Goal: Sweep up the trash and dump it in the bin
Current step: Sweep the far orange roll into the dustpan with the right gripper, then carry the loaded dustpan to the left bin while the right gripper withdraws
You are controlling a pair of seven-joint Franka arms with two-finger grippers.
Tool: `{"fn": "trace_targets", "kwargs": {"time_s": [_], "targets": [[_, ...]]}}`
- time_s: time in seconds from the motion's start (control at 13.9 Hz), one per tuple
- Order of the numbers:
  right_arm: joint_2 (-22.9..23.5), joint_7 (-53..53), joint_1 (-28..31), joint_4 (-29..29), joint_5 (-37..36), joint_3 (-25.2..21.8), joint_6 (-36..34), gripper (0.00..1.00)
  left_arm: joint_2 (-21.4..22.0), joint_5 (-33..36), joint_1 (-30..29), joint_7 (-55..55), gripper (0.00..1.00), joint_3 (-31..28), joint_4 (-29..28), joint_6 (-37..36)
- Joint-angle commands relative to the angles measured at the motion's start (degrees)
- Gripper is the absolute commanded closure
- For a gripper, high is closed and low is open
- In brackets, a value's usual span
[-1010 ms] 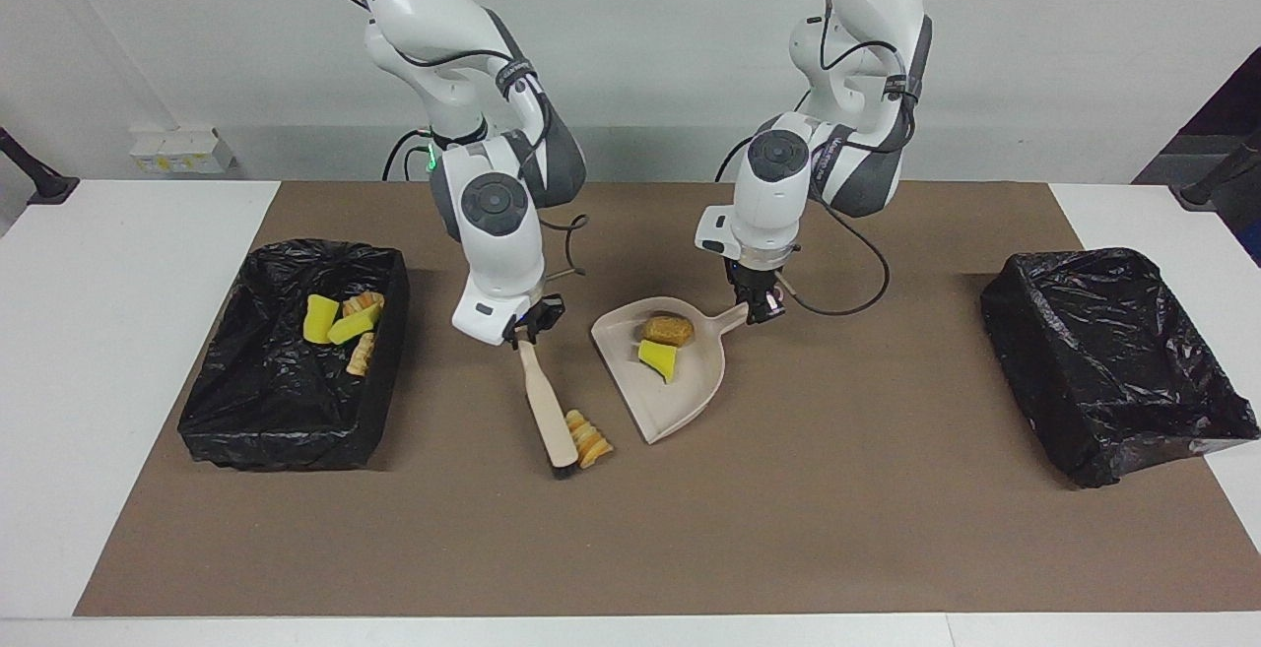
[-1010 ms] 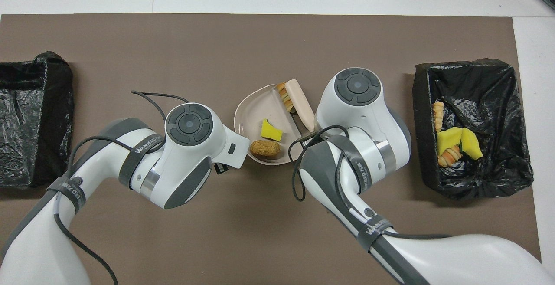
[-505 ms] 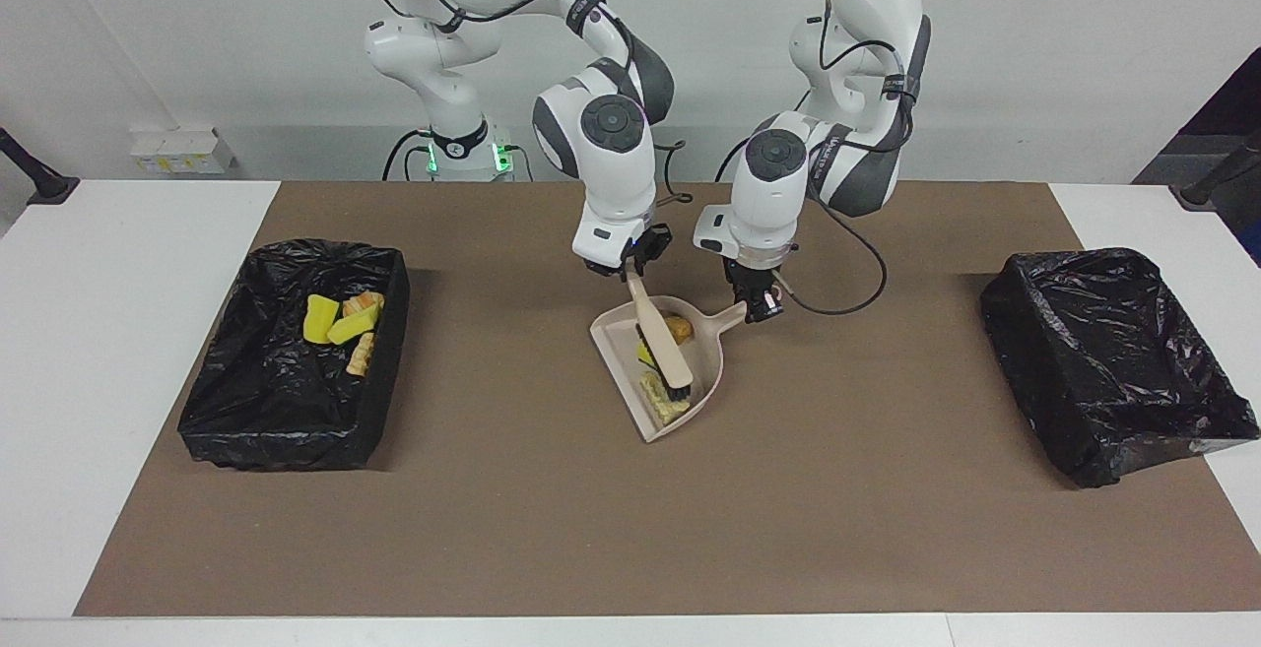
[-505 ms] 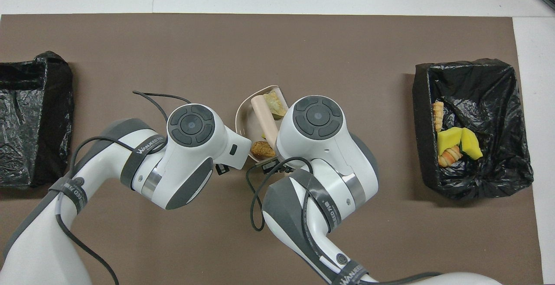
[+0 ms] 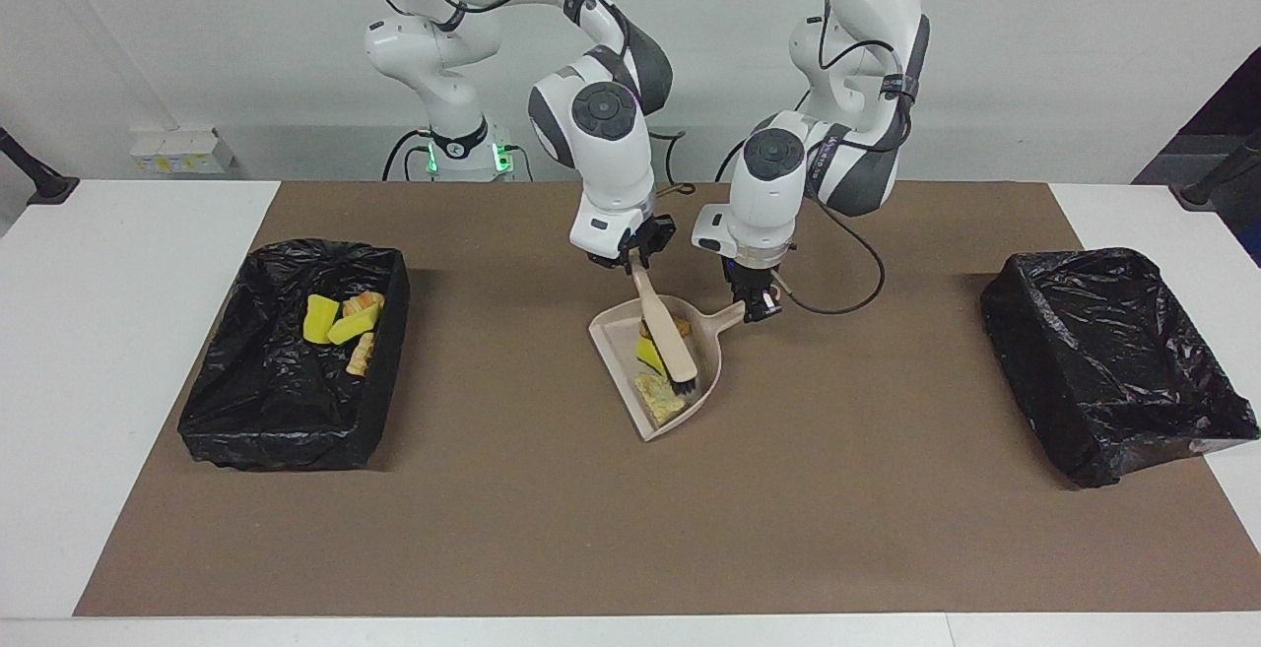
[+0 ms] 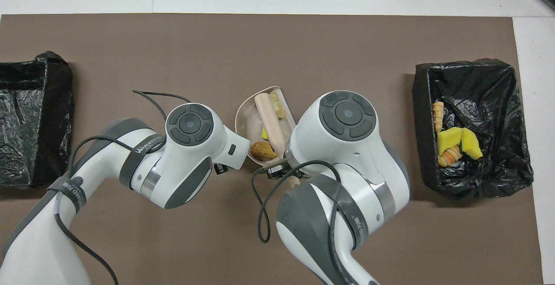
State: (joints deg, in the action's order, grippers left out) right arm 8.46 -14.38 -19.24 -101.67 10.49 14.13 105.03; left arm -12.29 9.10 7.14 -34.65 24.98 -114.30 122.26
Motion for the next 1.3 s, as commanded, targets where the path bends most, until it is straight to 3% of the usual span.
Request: {"fn": "trace_targets", "kwargs": {"time_s": [0.0, 0.22, 0.58, 0.79, 1.01, 1.23], "targets": [[-6.0, -3.1, 0.5, -5.5, 1.5, 0.2, -1.7, 1.0, 0.3, -0.4, -1.9, -6.3, 1.0, -0.5, 0.1, -1.2], [-10.5, -9.8, -0.7, -10.6, 1.4, 0.5, -1.0, 1.0, 1.2, -0.4, -4.3, -13.1, 1.0, -1.0, 0.1, -1.2], [-13.3, -25.5, -8.0, -13.3, 1.5, 0.5, 1.7, 1.0, 2.6, -0.5, -4.4, -28.6, 1.0, -9.9, 0.9, 0.0], [-11.7, -33.1, -15.6, -15.2, 1.0, 0.5, 8.9, 1.0, 3.0, -1.5, -4.6, -35.9, 1.0, -14.3, 1.0, 3.4], [-7.8, -40.4, -22.8, -15.8, -0.9, 0.5, 16.1, 1.0, 2.8, -9.4, -4.7, -45.4, 1.0, -18.5, 2.8, 4.1], [-2.4, -50.2, -28.6, -15.8, -7.4, 0.5, 19.6, 1.0, 2.4, -14.5, -4.9, -53.7, 1.0, -22.7, 4.6, 3.7]]}}
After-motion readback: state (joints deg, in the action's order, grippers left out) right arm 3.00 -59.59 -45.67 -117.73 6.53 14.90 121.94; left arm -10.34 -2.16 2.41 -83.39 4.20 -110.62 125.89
